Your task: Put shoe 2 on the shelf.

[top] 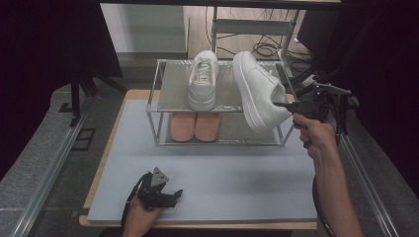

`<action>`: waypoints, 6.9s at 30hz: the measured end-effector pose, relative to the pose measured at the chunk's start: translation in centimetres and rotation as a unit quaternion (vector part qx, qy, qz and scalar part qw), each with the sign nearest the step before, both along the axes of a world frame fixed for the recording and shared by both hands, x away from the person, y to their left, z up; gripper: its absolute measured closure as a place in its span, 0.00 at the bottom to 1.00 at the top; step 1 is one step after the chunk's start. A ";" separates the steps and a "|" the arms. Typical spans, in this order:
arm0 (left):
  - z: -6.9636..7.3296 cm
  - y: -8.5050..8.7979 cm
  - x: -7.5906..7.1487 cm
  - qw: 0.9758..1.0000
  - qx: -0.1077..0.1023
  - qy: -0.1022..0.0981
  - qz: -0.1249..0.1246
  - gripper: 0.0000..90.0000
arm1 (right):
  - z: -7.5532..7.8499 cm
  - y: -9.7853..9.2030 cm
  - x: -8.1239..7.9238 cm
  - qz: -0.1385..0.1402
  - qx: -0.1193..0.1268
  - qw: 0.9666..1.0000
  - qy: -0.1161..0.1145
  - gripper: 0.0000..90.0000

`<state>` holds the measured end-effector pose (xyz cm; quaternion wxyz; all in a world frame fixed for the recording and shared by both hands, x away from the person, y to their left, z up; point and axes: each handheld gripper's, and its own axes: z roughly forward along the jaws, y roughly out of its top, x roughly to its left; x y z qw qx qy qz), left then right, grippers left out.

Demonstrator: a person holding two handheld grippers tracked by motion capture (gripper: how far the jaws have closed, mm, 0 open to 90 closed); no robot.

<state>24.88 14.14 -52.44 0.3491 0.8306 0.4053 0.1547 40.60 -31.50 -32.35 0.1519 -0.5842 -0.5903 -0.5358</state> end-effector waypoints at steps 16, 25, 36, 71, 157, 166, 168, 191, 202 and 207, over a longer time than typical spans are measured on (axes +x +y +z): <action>0.0 0.0 0.0 1.000 0.000 0.000 0.000 0.16 | -0.1 3.6 3.8 -0.043 -0.010 0.999 0.013 0.90; 0.0 0.0 0.0 1.000 0.000 -0.001 0.000 0.16 | 0.1 5.1 4.7 -0.075 -0.019 0.997 0.014 0.90; 0.0 0.0 0.0 1.000 0.000 0.000 -0.001 0.16 | 0.7 6.6 5.1 -0.106 -0.032 0.994 0.013 0.85; 0.0 0.0 0.0 1.000 0.002 0.001 -0.003 0.16 | 2.1 5.8 3.6 -0.151 -0.061 0.987 -0.008 0.90; 0.0 0.0 0.0 1.000 -0.001 -0.001 0.000 0.16 | -2.7 8.9 0.2 -0.036 -0.023 0.988 -0.147 0.99; 0.0 0.0 0.0 1.000 -0.001 -0.001 0.000 0.16 | -2.9 9.4 0.3 -0.031 -0.019 0.989 -0.145 0.98; 0.0 0.0 0.0 1.000 -0.001 -0.001 0.000 0.16 | -3.0 9.2 0.3 -0.030 -0.021 0.989 -0.144 0.96; 0.0 0.0 -0.1 1.000 0.000 -0.001 0.000 0.16 | -3.5 6.8 -3.3 0.030 -0.112 0.970 -0.212 0.54; 0.0 0.0 -0.1 1.000 0.002 -0.001 -0.002 0.16 | -5.1 5.9 -5.0 0.051 -0.185 0.949 -0.248 0.44; 0.0 0.0 -0.1 1.000 0.002 -0.001 -0.002 0.16 | -5.8 5.4 -6.0 0.062 -0.230 0.933 -0.269 0.36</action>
